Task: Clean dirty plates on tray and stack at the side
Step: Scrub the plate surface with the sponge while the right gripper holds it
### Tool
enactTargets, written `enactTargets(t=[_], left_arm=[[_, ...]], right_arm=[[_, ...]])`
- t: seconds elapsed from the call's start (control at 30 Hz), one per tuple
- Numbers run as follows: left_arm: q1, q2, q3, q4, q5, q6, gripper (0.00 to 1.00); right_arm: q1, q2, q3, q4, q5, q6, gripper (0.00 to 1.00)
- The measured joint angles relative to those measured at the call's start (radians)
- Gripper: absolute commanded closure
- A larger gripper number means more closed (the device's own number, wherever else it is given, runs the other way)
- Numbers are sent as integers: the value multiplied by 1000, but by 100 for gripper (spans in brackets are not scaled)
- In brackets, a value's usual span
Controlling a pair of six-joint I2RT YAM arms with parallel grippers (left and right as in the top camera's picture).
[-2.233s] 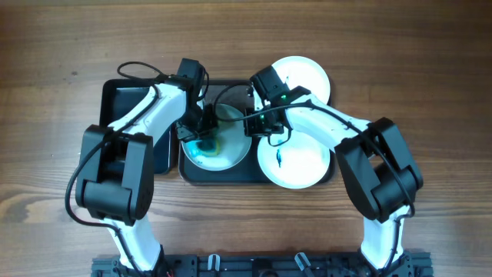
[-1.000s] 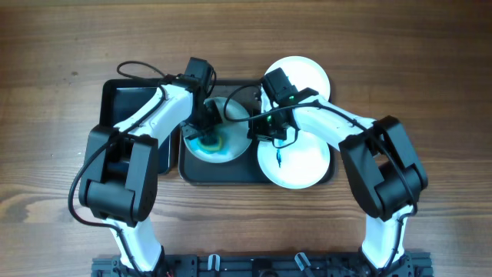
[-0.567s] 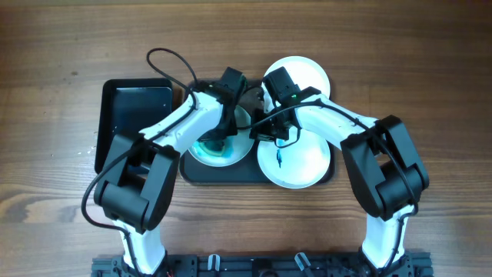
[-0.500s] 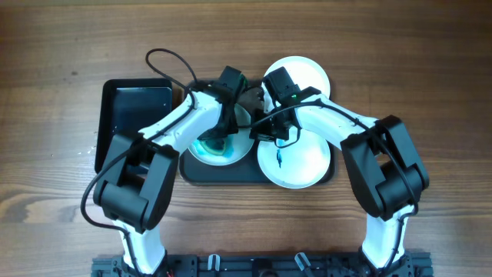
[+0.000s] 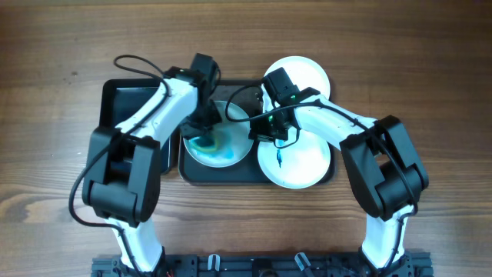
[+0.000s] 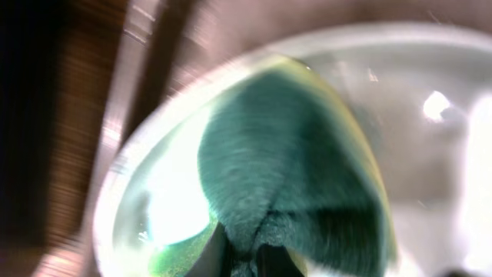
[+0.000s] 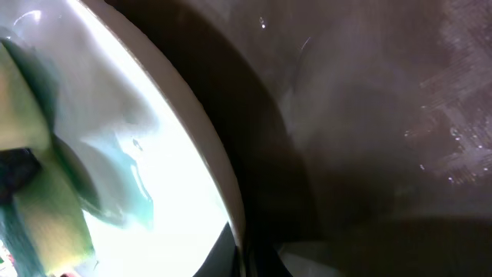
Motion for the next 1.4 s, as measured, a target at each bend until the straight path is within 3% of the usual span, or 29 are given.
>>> enactTargets(t=[0.23,0.47,0.67,0.9,1.03,1.2,1.4], left_arm=[[-112,1,-3,93,27,-34,96],[-89,3,-3,36,-179,-45,96],[-85,21,-32,42,-14,-46,96],[-43,21,-40,148,59,-61,96],[-21,21,-40,139,57,-68,96],[16,21,-35,3,-38,-72,96],[-26,21,-36,54,101,-50,96]], right_arm=[[0,0,-1,0,-2,1,96],[0,0,-1,0,-3,0,96],[-1,0,-3,-4,-27,-33,96],[-9,0,-4,3,-27,-34,96],[-10,0,-4,7,-27,-30,96],[1,2,-5,16,-27,-30,96],[2,2,-5,16,-29,-30,96]])
